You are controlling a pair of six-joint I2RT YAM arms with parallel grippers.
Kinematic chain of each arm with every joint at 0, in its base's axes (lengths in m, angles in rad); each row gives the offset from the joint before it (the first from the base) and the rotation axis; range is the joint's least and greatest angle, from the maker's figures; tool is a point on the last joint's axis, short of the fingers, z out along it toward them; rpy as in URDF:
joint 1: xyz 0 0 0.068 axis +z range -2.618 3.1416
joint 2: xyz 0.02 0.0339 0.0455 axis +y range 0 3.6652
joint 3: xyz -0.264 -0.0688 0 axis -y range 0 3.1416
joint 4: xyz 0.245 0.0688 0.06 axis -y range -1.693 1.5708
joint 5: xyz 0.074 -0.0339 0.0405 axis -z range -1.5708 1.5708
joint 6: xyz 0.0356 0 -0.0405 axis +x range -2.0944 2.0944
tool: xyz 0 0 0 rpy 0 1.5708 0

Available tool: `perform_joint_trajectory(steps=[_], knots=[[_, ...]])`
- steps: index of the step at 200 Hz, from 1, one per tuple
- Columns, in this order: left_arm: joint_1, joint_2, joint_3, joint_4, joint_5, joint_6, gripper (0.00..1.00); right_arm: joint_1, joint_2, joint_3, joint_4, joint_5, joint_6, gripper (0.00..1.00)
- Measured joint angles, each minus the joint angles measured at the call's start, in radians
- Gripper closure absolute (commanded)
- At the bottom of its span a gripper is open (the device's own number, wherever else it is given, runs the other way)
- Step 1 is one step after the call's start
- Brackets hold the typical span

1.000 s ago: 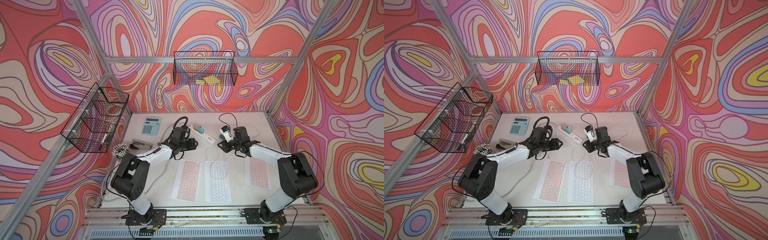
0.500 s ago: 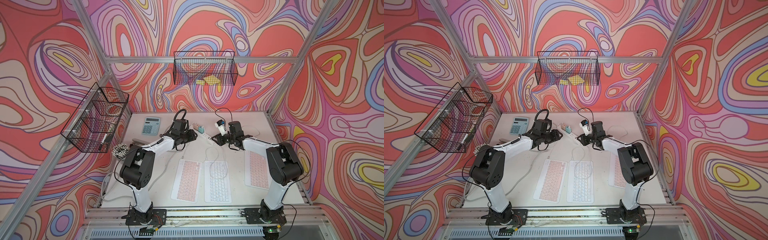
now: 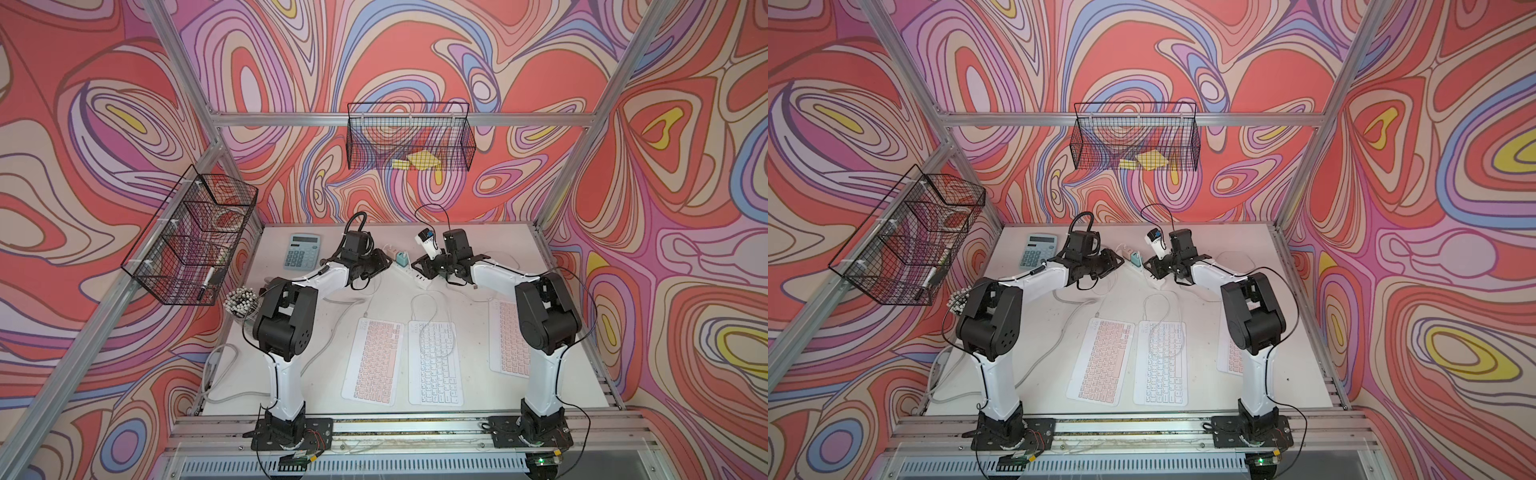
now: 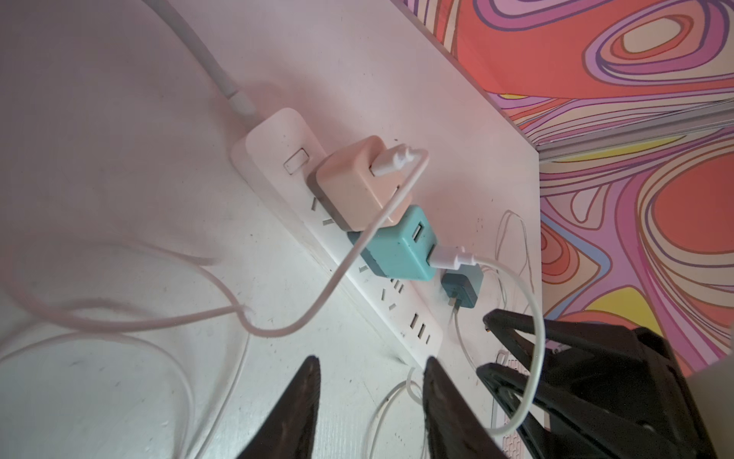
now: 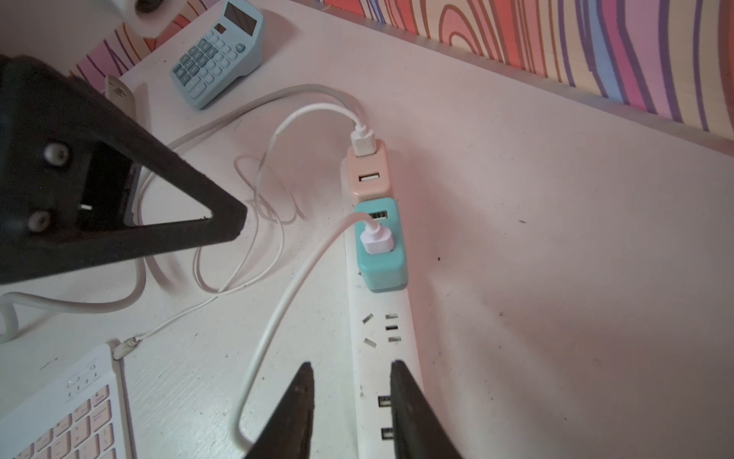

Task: Unplug the wireless keyboard
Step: Remove the plug from the socket.

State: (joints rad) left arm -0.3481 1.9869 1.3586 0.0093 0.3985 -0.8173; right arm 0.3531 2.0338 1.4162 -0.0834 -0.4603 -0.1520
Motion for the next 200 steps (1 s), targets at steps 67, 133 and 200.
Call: perform_joint_trajectory(steps=[67, 133, 200], knots=[[0.0, 0.042, 0.024, -0.003, 0.01, -0.052, 0.62, 0.001, 0.138, 0.134, -0.055, -0.001, -0.064, 0.6], [-0.006, 0.085, 0.075, -0.013, 0.008, -0.071, 0.64, 0.001, 0.244, 0.257, -0.078, -0.007, -0.075, 0.59], [-0.006, 0.109, 0.092, -0.035, -0.003, -0.078, 0.65, 0.003, 0.279, 0.277, -0.07, -0.032, -0.071, 0.62]])
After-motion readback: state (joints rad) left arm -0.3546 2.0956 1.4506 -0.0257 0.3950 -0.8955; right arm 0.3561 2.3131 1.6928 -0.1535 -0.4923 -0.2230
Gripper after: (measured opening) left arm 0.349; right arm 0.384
